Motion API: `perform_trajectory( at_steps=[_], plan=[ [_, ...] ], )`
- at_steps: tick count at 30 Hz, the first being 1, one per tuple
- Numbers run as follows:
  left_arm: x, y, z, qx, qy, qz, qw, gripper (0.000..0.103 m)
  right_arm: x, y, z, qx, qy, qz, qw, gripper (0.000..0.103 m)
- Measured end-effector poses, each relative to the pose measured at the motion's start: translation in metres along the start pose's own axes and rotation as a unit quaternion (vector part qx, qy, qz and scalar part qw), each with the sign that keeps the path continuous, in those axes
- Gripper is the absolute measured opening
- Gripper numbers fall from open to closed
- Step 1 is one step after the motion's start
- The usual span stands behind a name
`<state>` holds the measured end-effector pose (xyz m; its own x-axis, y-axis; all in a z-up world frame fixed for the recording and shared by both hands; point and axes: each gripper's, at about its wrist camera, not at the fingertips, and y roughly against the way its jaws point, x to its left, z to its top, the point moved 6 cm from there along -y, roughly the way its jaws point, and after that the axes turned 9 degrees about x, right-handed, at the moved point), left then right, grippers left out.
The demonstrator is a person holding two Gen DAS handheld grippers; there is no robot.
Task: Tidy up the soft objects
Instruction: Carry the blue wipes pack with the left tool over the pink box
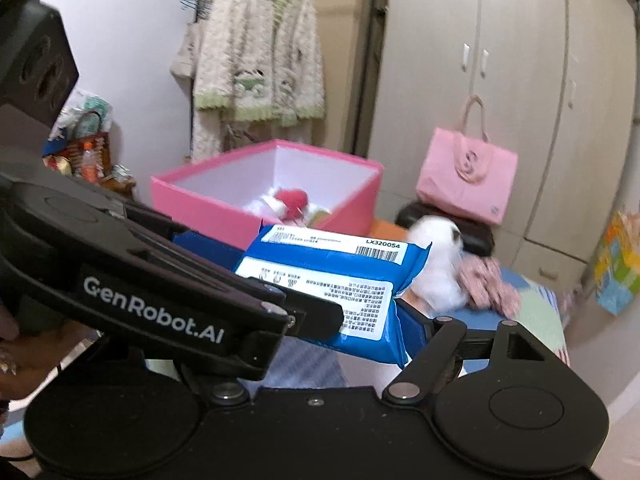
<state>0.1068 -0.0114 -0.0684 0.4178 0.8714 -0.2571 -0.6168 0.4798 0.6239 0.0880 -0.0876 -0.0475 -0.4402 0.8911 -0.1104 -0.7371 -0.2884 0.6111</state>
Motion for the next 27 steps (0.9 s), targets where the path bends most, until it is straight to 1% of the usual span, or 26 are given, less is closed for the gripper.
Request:
perform_trajectory(
  at_steps=[3, 6, 10, 13, 17, 22, 27],
  plan=[
    [0.013, 0.011, 0.007, -0.025, 0.005, 0.020, 0.9995, 0.078, 0.010, -0.003, 0.016, -0.011, 0.014, 0.016, 1.000, 0.083],
    [0.028, 0.018, 0.020, -0.041, 0.011, 0.035, 0.9985, 0.078, 0.020, -0.010, 0.033, -0.024, 0.034, 0.020, 0.999, 0.083],
    [0.048, 0.019, 0.039, -0.050, 0.019, 0.041, 0.9977, 0.078, 0.025, -0.025, 0.060, -0.035, 0.047, 0.030, 0.998, 0.083],
    [0.067, 0.011, 0.056, -0.049, 0.022, 0.049, 0.9973, 0.078, 0.022, -0.042, 0.077, -0.032, 0.038, 0.045, 0.998, 0.083],
    [0.094, -0.005, 0.073, -0.038, 0.030, 0.058, 0.9971, 0.078, 0.016, -0.073, 0.094, -0.018, 0.023, 0.077, 0.997, 0.083],
    [0.132, -0.028, 0.090, 0.005, 0.066, 0.042, 0.9969, 0.078, 0.010, -0.108, 0.111, 0.006, 0.018, 0.099, 0.995, 0.083],
    [0.152, -0.042, 0.098, 0.028, 0.078, 0.041, 0.9957, 0.078, 0.006, -0.132, 0.122, 0.037, 0.003, 0.125, 0.992, 0.083]
  ],
)
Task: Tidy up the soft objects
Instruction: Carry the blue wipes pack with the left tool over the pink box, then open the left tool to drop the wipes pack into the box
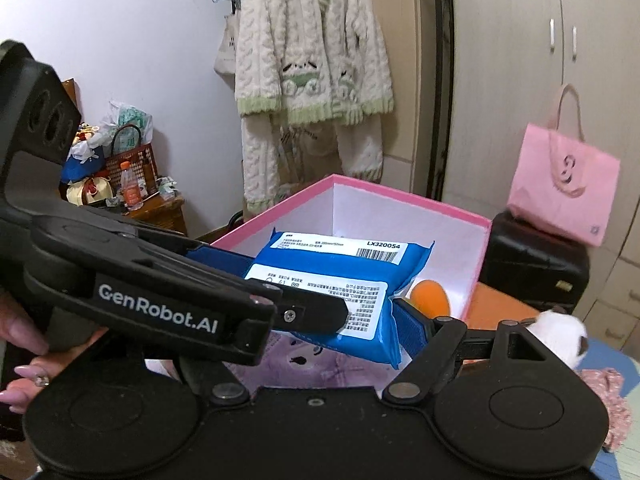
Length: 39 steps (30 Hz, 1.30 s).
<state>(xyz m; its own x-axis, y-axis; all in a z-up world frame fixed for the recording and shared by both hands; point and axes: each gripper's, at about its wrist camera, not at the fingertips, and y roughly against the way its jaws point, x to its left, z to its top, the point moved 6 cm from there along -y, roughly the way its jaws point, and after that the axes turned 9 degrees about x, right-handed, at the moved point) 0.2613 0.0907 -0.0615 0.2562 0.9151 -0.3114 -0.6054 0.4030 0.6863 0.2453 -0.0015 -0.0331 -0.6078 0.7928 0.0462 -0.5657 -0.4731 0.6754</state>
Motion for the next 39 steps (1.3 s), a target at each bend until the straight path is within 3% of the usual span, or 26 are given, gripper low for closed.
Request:
perform_trajectory(
  at_steps=[9, 18, 23, 28, 33, 39],
  plan=[
    [0.011, -0.025, -0.002, 0.052, -0.006, 0.003, 0.9986, 0.078, -0.002, -0.024, -0.003, 0.055, 0.007, -0.002, 0.998, 0.083],
    [0.008, -0.021, -0.003, 0.055, -0.027, 0.015, 0.9980, 0.079, -0.005, -0.029, -0.007, 0.084, 0.019, 0.001, 0.996, 0.083],
    [0.000, -0.002, 0.001, 0.022, -0.051, 0.047, 0.9974, 0.081, -0.005, -0.013, -0.005, 0.074, 0.025, -0.003, 0.997, 0.082],
    [-0.007, 0.019, 0.002, 0.016, -0.055, 0.032, 0.9979, 0.081, -0.004, 0.003, -0.003, 0.065, 0.033, -0.011, 0.997, 0.082],
    [-0.017, 0.041, 0.000, 0.006, -0.075, 0.046, 0.9961, 0.081, -0.001, 0.022, -0.002, 0.053, 0.042, -0.013, 0.998, 0.082],
    [-0.032, 0.068, -0.007, 0.009, -0.097, 0.037, 0.9946, 0.081, 0.004, 0.044, -0.005, 0.044, 0.053, -0.009, 0.998, 0.082]
  ],
)
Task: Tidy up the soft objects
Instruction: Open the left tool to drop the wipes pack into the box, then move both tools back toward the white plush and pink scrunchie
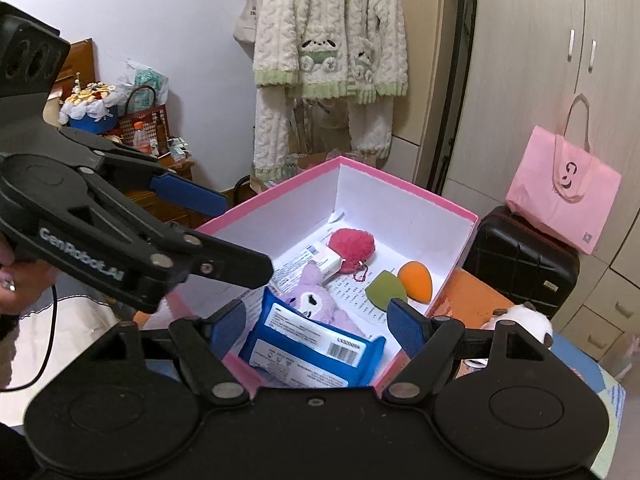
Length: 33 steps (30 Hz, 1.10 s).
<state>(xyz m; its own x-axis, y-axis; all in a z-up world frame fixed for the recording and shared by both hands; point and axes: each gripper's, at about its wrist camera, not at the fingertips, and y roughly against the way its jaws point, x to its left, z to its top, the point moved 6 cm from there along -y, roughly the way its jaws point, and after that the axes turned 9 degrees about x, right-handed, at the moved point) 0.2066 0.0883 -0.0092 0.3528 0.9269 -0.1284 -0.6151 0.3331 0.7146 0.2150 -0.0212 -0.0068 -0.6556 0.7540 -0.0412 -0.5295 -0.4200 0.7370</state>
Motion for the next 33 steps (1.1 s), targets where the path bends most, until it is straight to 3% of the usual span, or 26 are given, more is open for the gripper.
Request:
perform_trajectory(
  at_steps=[6, 14, 20, 33],
  plan=[
    [-0.022, 0.027, -0.004, 0.000, -0.021, -0.019, 0.9996, 0.082, 0.005, 0.029, -0.010, -0.012, 0.007, 0.004, 1.000, 0.082],
    [-0.060, 0.049, -0.010, 0.002, -0.042, -0.078, 0.9961, 0.082, 0.000, 0.074, -0.038, -0.035, 0.007, 0.021, 0.999, 0.082],
    [-0.090, 0.038, -0.015, -0.009, -0.063, -0.083, 0.9945, 0.082, -0.026, 0.087, -0.072, -0.060, -0.034, 0.027, 0.997, 0.082],
    [-0.145, -0.013, 0.000, -0.010, -0.110, -0.086, 0.9901, 0.082, -0.093, 0.106, -0.115, -0.074, -0.081, -0.032, 0.993, 0.082]
  ],
)
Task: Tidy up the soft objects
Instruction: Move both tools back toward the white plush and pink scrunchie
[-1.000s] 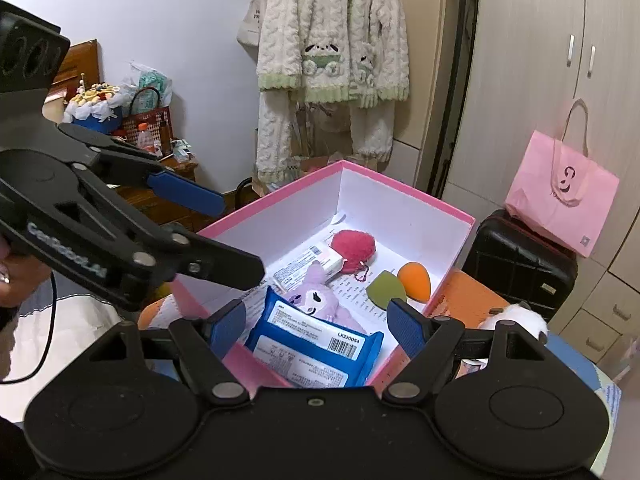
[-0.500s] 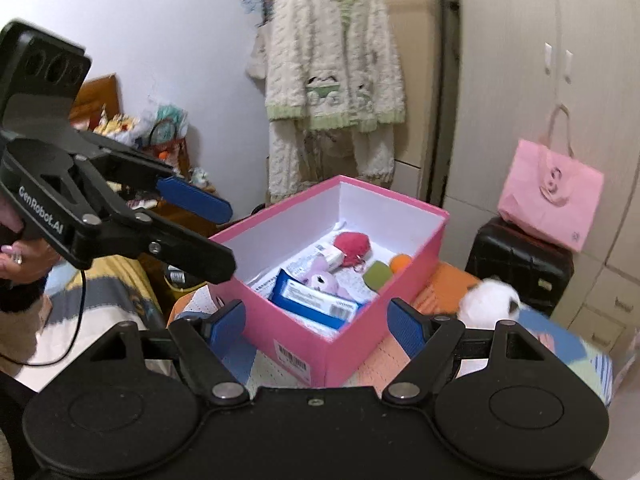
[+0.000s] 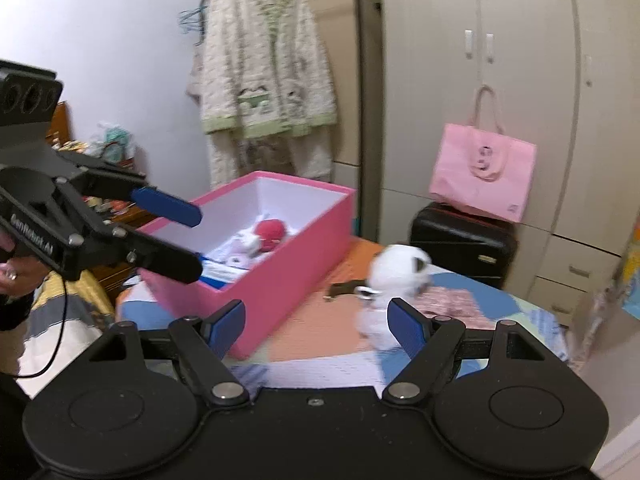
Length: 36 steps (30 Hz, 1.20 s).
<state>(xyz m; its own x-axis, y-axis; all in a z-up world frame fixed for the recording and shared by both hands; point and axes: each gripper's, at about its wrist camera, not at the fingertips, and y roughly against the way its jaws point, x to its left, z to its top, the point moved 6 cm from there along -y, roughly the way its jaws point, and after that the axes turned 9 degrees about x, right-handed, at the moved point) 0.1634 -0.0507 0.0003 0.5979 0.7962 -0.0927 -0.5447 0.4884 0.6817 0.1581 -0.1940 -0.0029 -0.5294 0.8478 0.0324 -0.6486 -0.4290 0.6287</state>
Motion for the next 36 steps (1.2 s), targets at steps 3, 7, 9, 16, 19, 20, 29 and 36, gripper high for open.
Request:
perform_trajectory(
  at_steps=[3, 7, 9, 16, 19, 20, 29, 36],
  plan=[
    [-0.008, -0.021, 0.005, 0.004, -0.010, 0.009, 0.9999, 0.082, -0.024, -0.001, -0.003, -0.005, -0.025, -0.011, 1.000, 0.082],
    [-0.018, -0.048, 0.010, 0.007, -0.022, 0.023, 0.9995, 0.082, -0.051, -0.005, -0.008, -0.011, -0.051, -0.022, 0.998, 0.082],
    [-0.022, -0.060, 0.012, 0.004, -0.029, 0.033, 0.9990, 0.082, -0.063, -0.010, -0.009, -0.015, -0.061, -0.027, 0.998, 0.082],
    [-0.027, -0.105, 0.018, -0.012, -0.023, 0.063, 0.9977, 0.082, -0.099, -0.038, -0.015, -0.029, -0.092, -0.033, 0.995, 0.083],
    [-0.027, -0.126, 0.017, -0.019, -0.021, 0.069, 0.9972, 0.082, -0.117, -0.055, -0.017, -0.025, -0.110, -0.030, 0.993, 0.083],
    [-0.027, -0.133, 0.016, -0.022, -0.020, 0.074, 0.9968, 0.082, -0.122, -0.061, -0.017, -0.025, -0.117, -0.028, 0.992, 0.083],
    [-0.013, -0.194, 0.013, -0.016, 0.016, 0.123, 0.9921, 0.082, -0.160, -0.111, -0.020, 0.003, -0.172, -0.029, 0.985, 0.096],
    [-0.004, -0.220, 0.017, -0.013, 0.023, 0.165, 0.9859, 0.077, -0.170, -0.152, -0.020, 0.040, -0.193, -0.028, 0.980, 0.096]
  ],
)
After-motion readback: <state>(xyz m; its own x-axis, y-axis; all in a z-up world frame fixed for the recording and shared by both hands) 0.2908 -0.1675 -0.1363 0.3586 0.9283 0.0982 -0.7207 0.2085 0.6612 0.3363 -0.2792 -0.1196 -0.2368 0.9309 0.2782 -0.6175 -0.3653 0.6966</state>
